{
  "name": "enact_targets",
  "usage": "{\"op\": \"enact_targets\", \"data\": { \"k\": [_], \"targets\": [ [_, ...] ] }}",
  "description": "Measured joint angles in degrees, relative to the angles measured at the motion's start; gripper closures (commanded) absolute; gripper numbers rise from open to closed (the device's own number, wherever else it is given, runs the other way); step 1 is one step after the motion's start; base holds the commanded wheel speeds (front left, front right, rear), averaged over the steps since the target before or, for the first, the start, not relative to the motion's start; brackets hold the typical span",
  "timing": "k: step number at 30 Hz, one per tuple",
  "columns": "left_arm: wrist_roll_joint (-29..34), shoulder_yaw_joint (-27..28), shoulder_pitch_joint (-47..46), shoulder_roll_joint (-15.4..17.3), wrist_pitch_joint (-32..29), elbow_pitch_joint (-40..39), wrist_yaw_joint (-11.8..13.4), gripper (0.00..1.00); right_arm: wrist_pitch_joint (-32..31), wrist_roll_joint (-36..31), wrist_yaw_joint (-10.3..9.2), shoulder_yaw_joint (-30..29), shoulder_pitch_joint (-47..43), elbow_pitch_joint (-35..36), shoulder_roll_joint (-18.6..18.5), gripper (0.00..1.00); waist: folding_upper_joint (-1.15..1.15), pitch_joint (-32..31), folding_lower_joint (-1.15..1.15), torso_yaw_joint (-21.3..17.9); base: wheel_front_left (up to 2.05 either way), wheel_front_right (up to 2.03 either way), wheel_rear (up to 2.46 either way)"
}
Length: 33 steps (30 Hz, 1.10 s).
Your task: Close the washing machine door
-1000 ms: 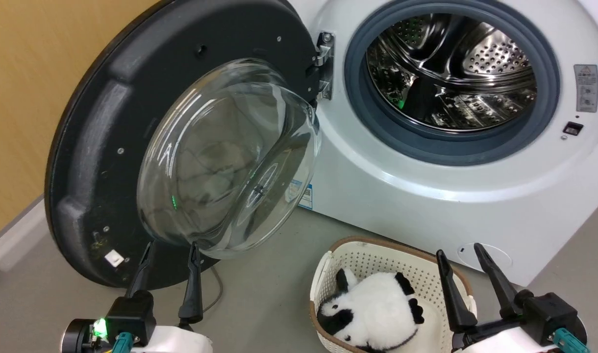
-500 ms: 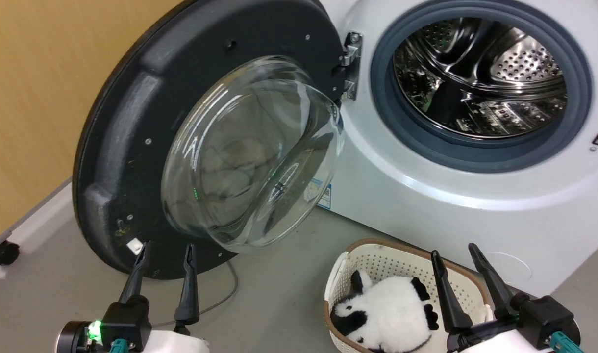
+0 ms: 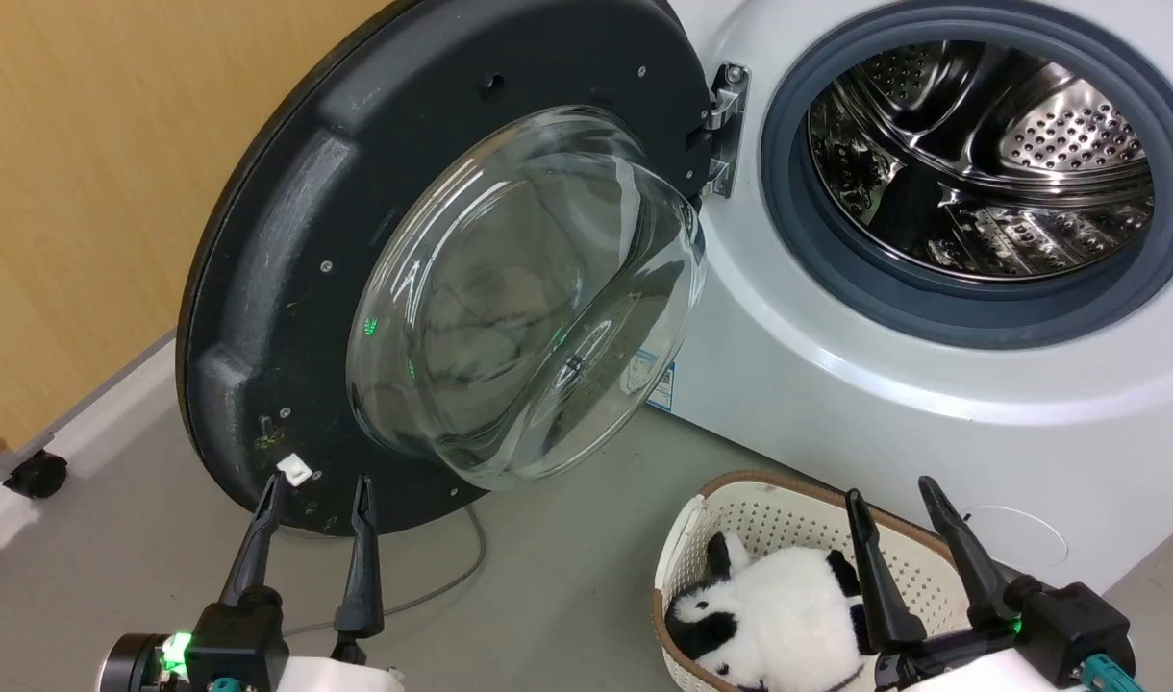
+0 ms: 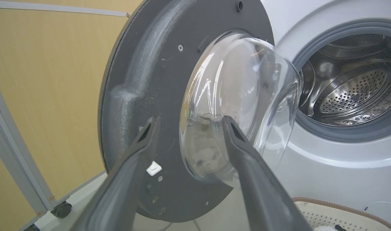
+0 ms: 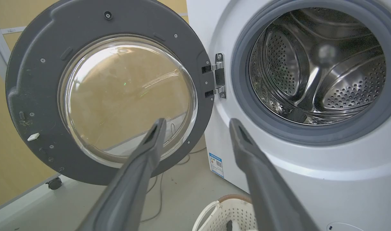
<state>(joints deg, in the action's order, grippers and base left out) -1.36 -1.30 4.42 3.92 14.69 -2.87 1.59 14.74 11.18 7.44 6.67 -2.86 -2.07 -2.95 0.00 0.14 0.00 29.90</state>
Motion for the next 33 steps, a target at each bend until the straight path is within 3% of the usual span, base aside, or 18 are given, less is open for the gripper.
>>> {"op": "enact_targets", "data": {
  "k": [8,9,10,11,18,21,23,24,27,28,30,31,32,33],
  "targets": [
    [0.0,0.3,0.0,0.0,0.0,-1.0,0.3,0.0,0.0,0.0,0.0,-0.6,0.0,0.0,0.0,0.0,0.0,0.2,0.0,-0.1,0.0,0.0,0.0],
    [-1.0,0.8,0.0,0.0,0.0,-2.5,0.2,0.51,0.0,0.0,0.0,-0.7,0.0,0.1,0.0,0.0,0.0,0.2,0.0,0.0,0.0,0.0,0.0],
    [-1.7,1.2,-0.1,0.0,0.0,-3.7,0.2,0.89,0.0,0.0,0.0,-0.8,0.0,0.1,0.0,0.0,0.0,0.3,0.0,0.0,0.0,0.0,0.0],
    [-1.9,1.7,-0.4,0.1,0.0,-5.1,0.2,1.0,0.0,0.0,0.0,-0.9,0.0,0.1,0.0,0.0,0.0,0.4,0.0,0.0,0.0,0.0,0.0],
    [-2.3,7.7,-5.4,3.2,0.0,-14.0,-1.2,1.0,0.0,-0.1,0.0,-2.0,-0.1,0.5,0.0,0.0,0.0,0.9,0.0,-0.1,0.0,0.0,0.0],
    [-7.2,14.5,-10.9,7.8,0.1,-12.8,-4.7,1.0,0.0,-0.7,0.0,-2.2,0.0,0.8,0.0,0.0,0.0,1.6,0.0,-1.1,0.0,0.0,0.0],
    [-10.0,17.2,-13.5,10.1,0.1,-9.6,-5.9,1.0,0.0,-0.8,0.0,-2.2,0.0,0.9,0.0,0.0,0.0,2.1,0.0,-1.7,0.0,0.0,0.0],
    [-13.5,19.2,-15.7,12.7,-0.4,-4.4,-7.0,1.0,0.0,-0.9,0.0,-2.1,0.0,0.9,0.0,0.0,0.0,2.7,0.0,-2.3,0.0,0.0,0.0],
    [-18.4,21.0,-18.0,14.4,-3.0,1.1,-7.6,1.0,0.0,-1.1,0.0,-2.1,0.0,0.8,0.0,0.0,0.0,3.2,0.0,-2.9,0.0,0.0,0.0],
    [-25.4,23.4,-20.9,14.8,-7.2,6.5,-7.8,1.0,0.0,-1.1,0.0,-2.1,0.1,0.8,0.0,0.0,0.0,3.7,0.0,-3.6,0.0,0.0,0.0],
    [-32.3,25.5,-23.8,15.2,-12.8,11.9,-7.9,1.0,0.0,-1.2,0.0,-2.2,0.2,0.7,0.0,0.0,0.0,4.2,0.0,-4.1,0.0,0.0,0.0],
    [-32.3,25.5,-23.8,15.2,-12.8,11.9,-7.9,1.0,0.0,-1.2,0.0,-2.2,0.2,0.7,0.0,0.0,0.0,4.2,0.0,-4.1,0.0,0.0,0.0],
    [-39.1,27.9,-26.3,15.3,-17.9,16.7,-7.9,1.0,0.0,-1.2,0.0,-2.3,0.2,0.7,0.0,0.0,0.0,4.6,0.0,-4.7,0.0,0.0,0.0],
    [-41.7,28.7,-27.4,15.5,-20.7,19.1,-7.8,1.0,0.0,-1.3,0.0,-2.3,0.2,0.7,-0.1,0.0,0.0,4.7,0.0,-4.9,0.0,0.0,0.0]
  ]
}}
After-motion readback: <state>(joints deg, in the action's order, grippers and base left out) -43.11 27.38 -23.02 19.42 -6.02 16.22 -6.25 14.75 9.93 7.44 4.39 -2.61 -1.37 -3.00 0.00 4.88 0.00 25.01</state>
